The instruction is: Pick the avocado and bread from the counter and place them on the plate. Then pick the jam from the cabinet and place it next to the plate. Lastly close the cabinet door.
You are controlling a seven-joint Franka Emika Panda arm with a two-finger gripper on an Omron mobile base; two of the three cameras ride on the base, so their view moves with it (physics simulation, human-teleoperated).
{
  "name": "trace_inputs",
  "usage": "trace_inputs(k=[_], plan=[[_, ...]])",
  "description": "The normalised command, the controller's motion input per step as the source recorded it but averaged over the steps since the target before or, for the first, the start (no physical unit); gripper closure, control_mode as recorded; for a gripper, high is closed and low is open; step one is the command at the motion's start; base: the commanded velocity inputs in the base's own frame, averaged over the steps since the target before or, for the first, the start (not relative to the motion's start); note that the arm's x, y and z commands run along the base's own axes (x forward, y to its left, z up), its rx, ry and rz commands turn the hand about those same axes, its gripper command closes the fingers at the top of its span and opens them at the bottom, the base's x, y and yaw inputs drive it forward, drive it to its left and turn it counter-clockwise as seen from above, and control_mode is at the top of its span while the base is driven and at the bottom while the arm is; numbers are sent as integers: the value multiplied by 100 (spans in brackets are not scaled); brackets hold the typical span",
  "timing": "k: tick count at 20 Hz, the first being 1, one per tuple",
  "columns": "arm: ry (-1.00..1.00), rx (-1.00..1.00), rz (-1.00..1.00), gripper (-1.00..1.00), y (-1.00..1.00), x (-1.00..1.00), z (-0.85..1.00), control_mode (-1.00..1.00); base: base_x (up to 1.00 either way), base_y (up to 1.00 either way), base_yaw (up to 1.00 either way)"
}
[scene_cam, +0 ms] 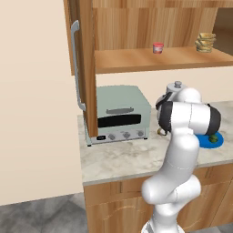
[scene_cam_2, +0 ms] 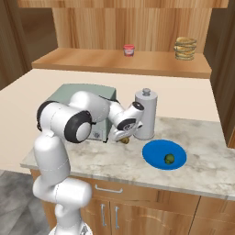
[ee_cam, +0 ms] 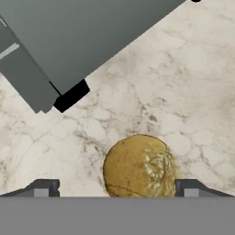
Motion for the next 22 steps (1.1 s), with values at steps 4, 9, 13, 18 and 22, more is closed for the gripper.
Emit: trace_inputs(k=[4,9,13,18,22], plan=[[0,0,0,-100,7,-1,-30,-100,0,0,0],[0,0,0,-100,10,0,-29,-100,0,0,0],[0,0,0,-100,8,0,-30,-100,0,0,0],[0,0,0,-100,5,3,-31,-100,0,0,0],[0,0,0,100,3,7,-27,-100,0,0,0]])
